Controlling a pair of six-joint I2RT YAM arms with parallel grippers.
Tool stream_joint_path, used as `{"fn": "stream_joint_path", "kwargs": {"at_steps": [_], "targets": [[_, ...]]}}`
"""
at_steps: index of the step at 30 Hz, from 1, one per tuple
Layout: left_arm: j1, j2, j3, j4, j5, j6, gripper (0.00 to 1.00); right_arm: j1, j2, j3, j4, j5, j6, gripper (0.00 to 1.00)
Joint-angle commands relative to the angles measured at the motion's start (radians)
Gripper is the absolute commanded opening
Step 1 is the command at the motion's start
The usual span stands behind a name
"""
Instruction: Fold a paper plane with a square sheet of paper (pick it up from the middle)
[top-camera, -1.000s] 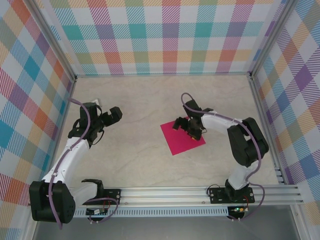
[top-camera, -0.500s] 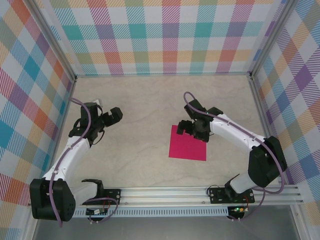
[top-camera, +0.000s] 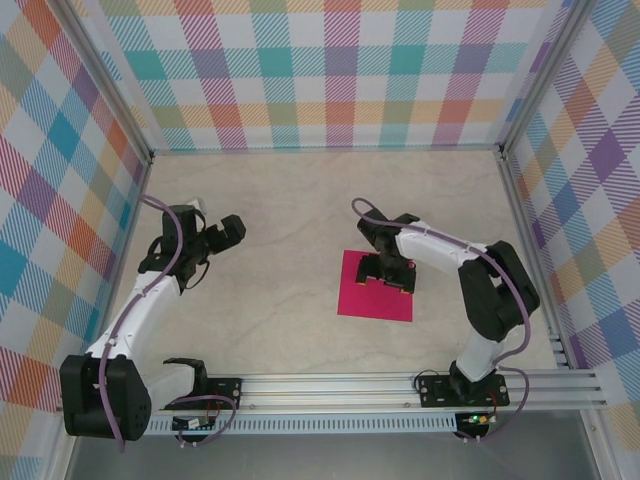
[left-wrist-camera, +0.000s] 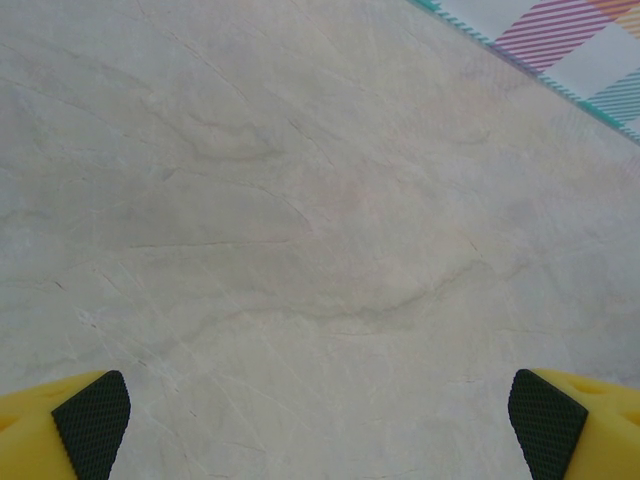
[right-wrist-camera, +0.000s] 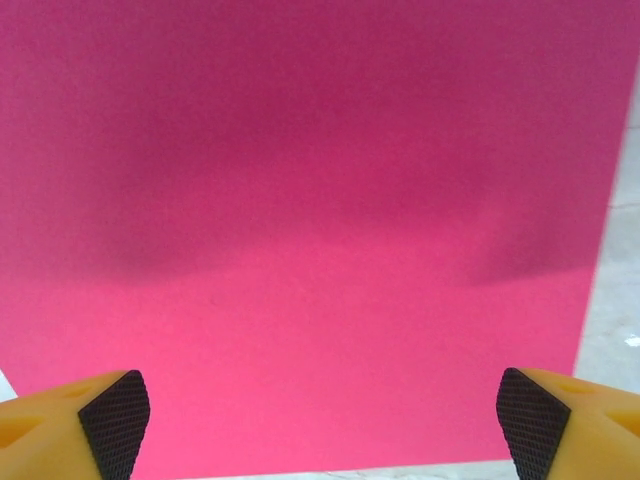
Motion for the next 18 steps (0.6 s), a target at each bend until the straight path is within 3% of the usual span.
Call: {"fn": "stream_joint_path", "kwargs": {"at_steps": [1, 12, 18], "targets": [[0.002, 0.013, 0.006, -0.026, 0.0, 0.022, 1.0, -0.001, 0.048, 0.061, 0.01, -0.03, -0.033, 0.92], [0.002, 0.029, 0.008, -0.026, 0.006, 0.022, 1.0, -0.009, 0.142, 0.104, 0.02, -0.01, -0.074, 0.93], [0.001, 0.033, 0.008, -0.027, 0.01, 0.021, 1.0, -0.015, 0.164, 0.077, 0.037, -0.066, -0.086, 0.93]]}}
